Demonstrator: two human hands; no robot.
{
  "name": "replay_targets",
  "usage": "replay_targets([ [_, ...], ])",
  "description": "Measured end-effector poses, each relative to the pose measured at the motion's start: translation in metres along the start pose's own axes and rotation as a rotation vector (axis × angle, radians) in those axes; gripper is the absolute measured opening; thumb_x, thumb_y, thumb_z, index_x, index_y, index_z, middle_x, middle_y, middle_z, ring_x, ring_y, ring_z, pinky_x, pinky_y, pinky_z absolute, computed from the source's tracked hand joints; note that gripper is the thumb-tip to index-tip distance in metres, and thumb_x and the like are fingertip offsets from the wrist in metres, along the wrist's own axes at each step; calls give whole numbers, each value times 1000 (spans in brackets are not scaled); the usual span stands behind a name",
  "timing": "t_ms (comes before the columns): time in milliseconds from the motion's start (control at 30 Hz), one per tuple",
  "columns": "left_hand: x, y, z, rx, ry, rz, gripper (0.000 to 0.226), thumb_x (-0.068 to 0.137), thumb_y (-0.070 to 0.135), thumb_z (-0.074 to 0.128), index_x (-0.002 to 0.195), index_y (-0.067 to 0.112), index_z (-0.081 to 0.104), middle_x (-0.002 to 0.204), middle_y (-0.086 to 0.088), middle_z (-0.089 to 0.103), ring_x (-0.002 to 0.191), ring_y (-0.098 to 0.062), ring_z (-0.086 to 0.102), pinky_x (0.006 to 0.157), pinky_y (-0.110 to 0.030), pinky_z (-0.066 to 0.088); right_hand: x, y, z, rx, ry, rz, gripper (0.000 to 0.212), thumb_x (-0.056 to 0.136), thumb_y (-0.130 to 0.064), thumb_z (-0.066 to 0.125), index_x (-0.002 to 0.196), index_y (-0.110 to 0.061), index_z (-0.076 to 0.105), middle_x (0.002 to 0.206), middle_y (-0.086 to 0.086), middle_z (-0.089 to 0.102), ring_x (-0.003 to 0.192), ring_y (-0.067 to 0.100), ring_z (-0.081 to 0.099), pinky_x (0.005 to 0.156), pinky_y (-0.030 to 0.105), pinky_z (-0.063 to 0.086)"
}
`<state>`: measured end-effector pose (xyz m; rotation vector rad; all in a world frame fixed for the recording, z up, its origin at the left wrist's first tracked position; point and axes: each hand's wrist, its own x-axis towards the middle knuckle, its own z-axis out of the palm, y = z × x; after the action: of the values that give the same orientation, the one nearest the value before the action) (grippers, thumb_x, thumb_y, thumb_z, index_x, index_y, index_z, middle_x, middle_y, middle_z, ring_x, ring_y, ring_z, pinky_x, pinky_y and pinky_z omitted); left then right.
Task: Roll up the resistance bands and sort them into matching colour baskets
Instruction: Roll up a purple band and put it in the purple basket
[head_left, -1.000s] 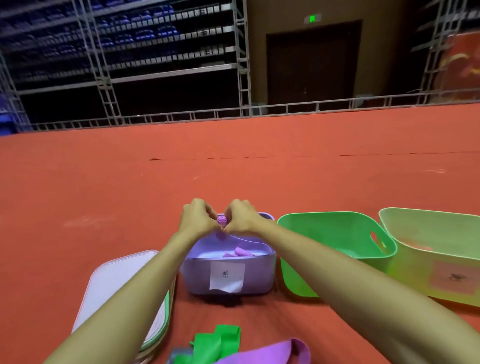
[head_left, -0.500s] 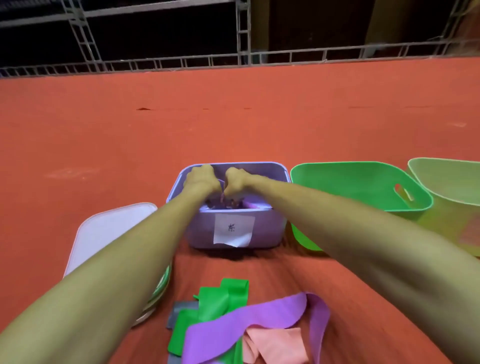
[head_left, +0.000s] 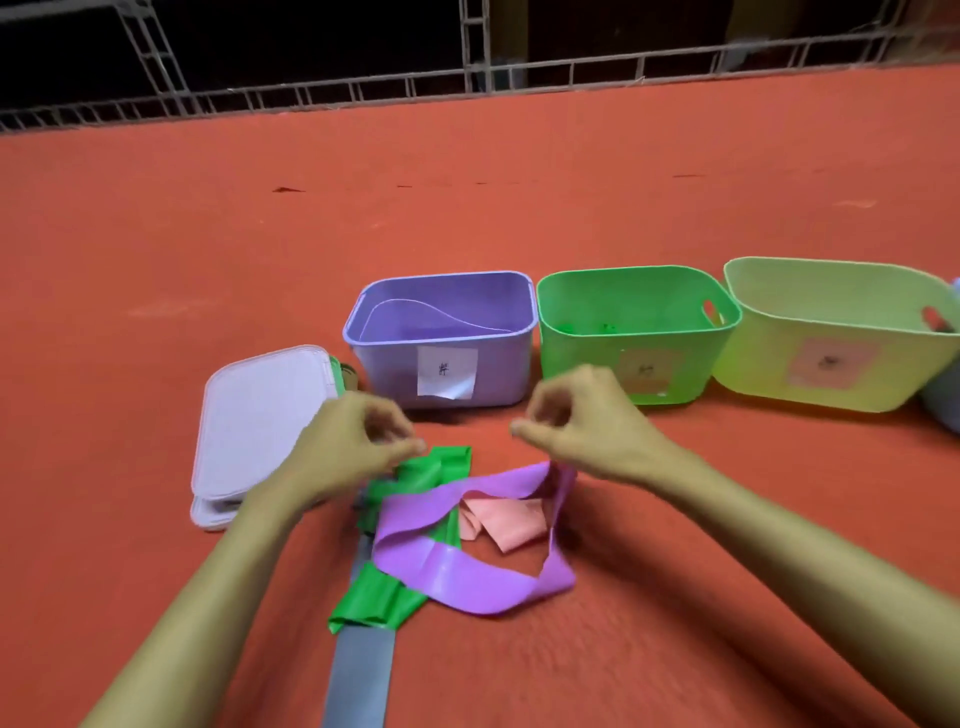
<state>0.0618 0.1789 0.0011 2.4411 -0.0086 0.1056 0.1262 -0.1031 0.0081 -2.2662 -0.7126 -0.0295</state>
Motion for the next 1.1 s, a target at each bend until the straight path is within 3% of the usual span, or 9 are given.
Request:
replay_targets([
  [67, -30, -7, 8, 167, -74, -66, 49, 58, 73, 77, 78, 28, 78, 72, 17, 73, 64, 1, 64, 67, -33, 56, -39, 3, 9, -226, -45, 217, 55, 75, -69, 75, 66, -16, 62, 67, -1, 68, 67, 19, 66, 60, 31, 44],
  [133, -52, -10, 20, 281, -119, -92, 66, 47, 85, 71, 85, 32, 77, 82, 23, 71, 74, 3, 63, 70, -27, 52, -70, -1, 21, -358, -127, 372, 66, 71, -83, 64, 75, -17, 56, 90, 9, 72, 91, 34, 69, 66, 34, 44],
  [300, -75, -11, 53, 497, 6, -24, 65, 56, 87, 63, 93, 34, 70, 93, 19, 62, 89, -8, 59, 72, -32, 46, -102, -10, 40, -328, -240, 477, 61, 80, -40, 73, 128, -12, 50, 128, 15, 64, 119, 37, 62, 85, 36, 49],
  [433, -71, 1, 71, 660, 165, 88, 59, 74, 78, 54, 106, 32, 73, 90, 5, 62, 88, -25, 60, 69, -38, 46, -113, -6, 26, -237, -124, 482, 35, 86, -26, 64, 118, -14, 59, 119, 17, 67, 112, 42, 64, 80, 38, 51],
  [600, -57, 32, 89, 633, 84, -5, 45, 88, 52, 44, 116, 33, 74, 105, -2, 71, 104, -31, 65, 81, -41, 53, -134, 7, -1, -112, 94, 431, 9, 79, -20, 65, 85, -17, 58, 98, 18, 70, 100, 44, 63, 72, 39, 43],
  [767, -57, 60, 99, 499, 234, -99, 11, 81, 25, 68, 87, 27, 77, 93, -4, 76, 96, -33, 69, 71, -37, 47, -158, 29, -41, -1, 366, 393, 14, 78, -19, 66, 74, -21, 53, 73, 0, 67, 83, 35, 64, 69, 36, 41],
  [867, -58, 70, 114, 370, 184, -93, 10, 73, 35, 69, 74, 24, 69, 77, 2, 72, 86, -29, 69, 67, -35, 44, -168, 53, -58, 79, 384, 400, 16, 88, -24, 63, 79, -23, 50, 73, 0, 68, 80, 32, 68, 76, 42, 52],
  [967, -63, 78, 134, 334, 111, -70, 34, 69, 47, 74, 85, 26, 54, 77, 8, 63, 81, -26, 64, 67, -37, 46, -178, 70, -68, 378, 356, 442, 13, 94, -13, 57, 87, -16, 45, 79, 7, 75, 67, 28, 75, 69, 54, 63],
  [1100, -68, 94, 149, 251, 276, 16, 42, 73, 22, 80, 96, 28, 45, 78, 6, 61, 81, -32, 62, 67, -42, 46, -193, 81, -86, 764, 328, 403, 21, 98, 7, 54, 103, -8, 41, 88, 16, 62, 61, 19, 68, 59, 39, 64],
])
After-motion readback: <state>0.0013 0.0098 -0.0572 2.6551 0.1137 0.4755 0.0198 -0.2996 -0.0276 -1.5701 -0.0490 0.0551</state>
